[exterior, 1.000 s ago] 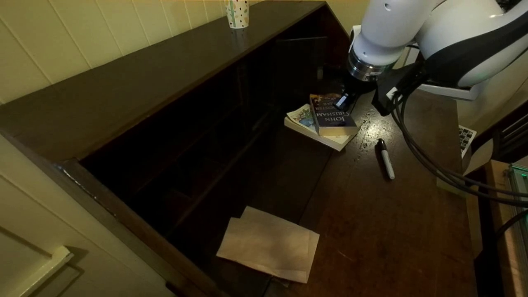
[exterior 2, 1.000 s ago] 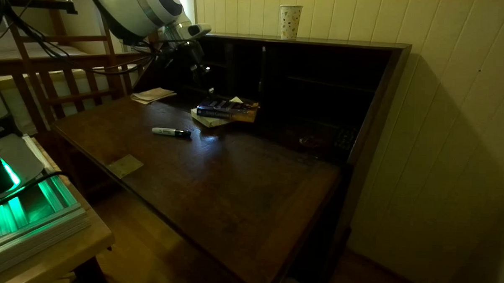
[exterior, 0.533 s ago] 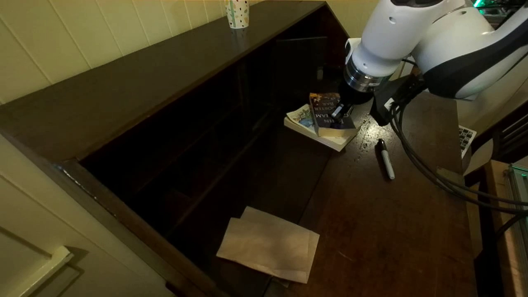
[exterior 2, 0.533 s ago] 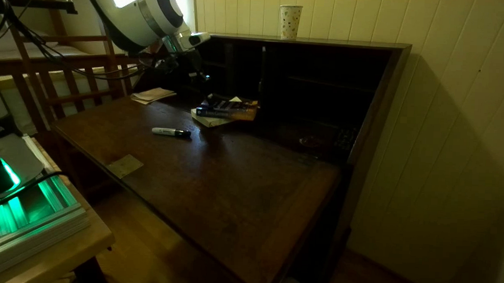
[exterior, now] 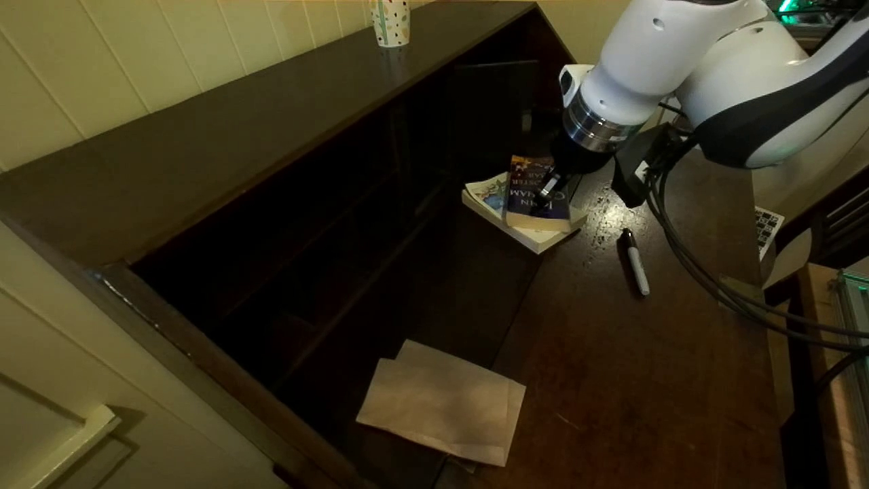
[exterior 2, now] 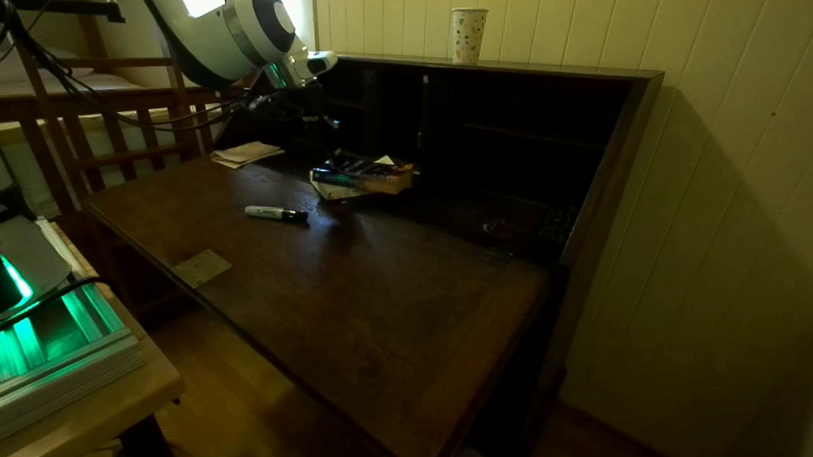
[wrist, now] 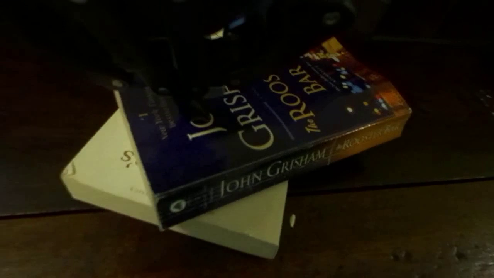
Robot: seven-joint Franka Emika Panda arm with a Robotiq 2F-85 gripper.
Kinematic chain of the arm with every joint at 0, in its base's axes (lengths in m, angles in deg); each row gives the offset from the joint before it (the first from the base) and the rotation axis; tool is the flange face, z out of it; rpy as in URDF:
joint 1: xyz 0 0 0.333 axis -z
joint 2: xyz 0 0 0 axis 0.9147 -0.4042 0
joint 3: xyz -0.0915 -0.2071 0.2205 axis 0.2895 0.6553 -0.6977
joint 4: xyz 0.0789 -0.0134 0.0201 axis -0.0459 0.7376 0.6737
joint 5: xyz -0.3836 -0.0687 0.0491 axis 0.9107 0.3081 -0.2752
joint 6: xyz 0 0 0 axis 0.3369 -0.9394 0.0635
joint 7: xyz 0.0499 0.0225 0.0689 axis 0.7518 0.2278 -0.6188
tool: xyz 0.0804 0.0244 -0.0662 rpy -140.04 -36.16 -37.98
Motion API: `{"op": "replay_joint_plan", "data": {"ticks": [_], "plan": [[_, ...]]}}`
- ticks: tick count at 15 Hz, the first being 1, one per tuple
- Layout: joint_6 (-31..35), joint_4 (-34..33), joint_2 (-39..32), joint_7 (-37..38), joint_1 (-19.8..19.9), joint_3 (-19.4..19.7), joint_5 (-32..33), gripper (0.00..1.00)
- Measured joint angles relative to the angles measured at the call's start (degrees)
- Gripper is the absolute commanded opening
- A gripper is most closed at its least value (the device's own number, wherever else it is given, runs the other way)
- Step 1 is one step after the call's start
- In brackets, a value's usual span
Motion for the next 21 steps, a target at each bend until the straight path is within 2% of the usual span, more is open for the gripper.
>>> {"op": "replay_joint_plan", "data": {"ticks": [3,7,10,11,16,21], "plan": [[4.0,0.9,-0.5,-7.2,1.1,-1.9,-2.9,0.00],[8.3,2.6,-0.6,-17.9,4.7,-6.8,-6.3,0.00],[11.4,4.6,-0.6,-30.6,4.6,-7.7,-14.8,0.00],[12.0,4.9,-0.6,-33.1,5.6,-9.1,-15.5,0.00],[12.4,5.8,-0.6,-40.9,15.8,-19.9,-15.4,0.00],[11.8,6.3,-0.7,-48.5,24.6,-27.9,-15.3,0.00]]}}
